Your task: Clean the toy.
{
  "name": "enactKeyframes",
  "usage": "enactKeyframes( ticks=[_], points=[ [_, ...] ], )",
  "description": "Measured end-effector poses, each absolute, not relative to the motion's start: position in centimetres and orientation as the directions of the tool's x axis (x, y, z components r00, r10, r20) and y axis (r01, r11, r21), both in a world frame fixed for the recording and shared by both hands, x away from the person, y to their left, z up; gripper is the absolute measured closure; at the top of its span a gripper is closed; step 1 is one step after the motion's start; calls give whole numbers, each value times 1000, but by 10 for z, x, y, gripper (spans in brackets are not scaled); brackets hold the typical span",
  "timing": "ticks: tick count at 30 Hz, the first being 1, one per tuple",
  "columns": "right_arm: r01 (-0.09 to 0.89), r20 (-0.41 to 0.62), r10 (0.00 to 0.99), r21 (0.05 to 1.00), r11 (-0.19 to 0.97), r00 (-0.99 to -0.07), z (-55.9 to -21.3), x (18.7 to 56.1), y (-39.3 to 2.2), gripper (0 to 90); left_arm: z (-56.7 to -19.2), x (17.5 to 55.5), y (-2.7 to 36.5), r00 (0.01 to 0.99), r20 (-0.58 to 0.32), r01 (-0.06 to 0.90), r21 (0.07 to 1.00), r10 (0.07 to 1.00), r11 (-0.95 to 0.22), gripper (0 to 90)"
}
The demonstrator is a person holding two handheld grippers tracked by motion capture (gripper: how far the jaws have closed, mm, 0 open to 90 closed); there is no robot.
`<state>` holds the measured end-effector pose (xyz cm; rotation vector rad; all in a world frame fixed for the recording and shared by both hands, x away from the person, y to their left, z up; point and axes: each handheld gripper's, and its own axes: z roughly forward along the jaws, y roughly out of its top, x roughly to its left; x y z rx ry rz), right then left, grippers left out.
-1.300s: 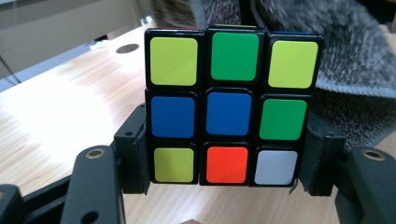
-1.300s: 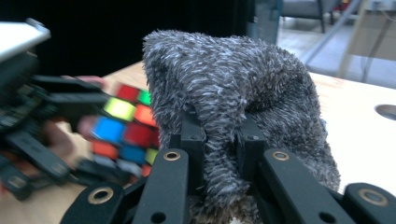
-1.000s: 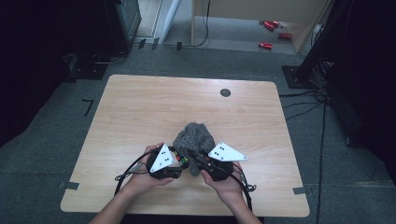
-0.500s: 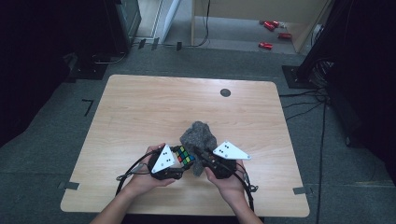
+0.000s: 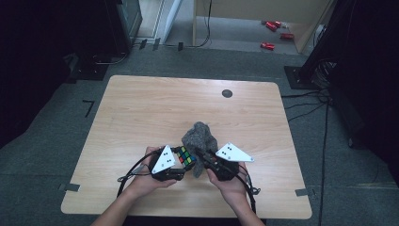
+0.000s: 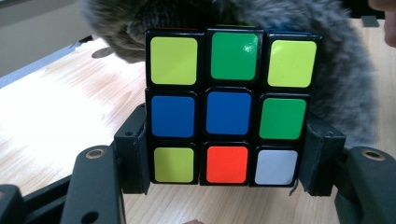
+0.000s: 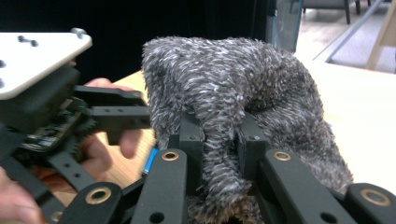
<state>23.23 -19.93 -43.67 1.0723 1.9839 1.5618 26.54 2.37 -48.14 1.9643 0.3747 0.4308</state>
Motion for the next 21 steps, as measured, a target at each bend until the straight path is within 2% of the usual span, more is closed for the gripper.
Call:
enactKeyframes(
  ticks=[10,16,21],
  points=[
    [364,174,793,929,65,-584,-449,246,-217,778,-480,268,29,891,112,84,912,440,-402,354],
    [352,195,741,934,59,-642,-439,236,-204,774,-481,266,24,896,116,85,902,428,-423,354],
    [361,192,763,931,58,-618,-442,240,-208,775,-479,267,27,893,114,86,906,435,-415,354]
  ],
)
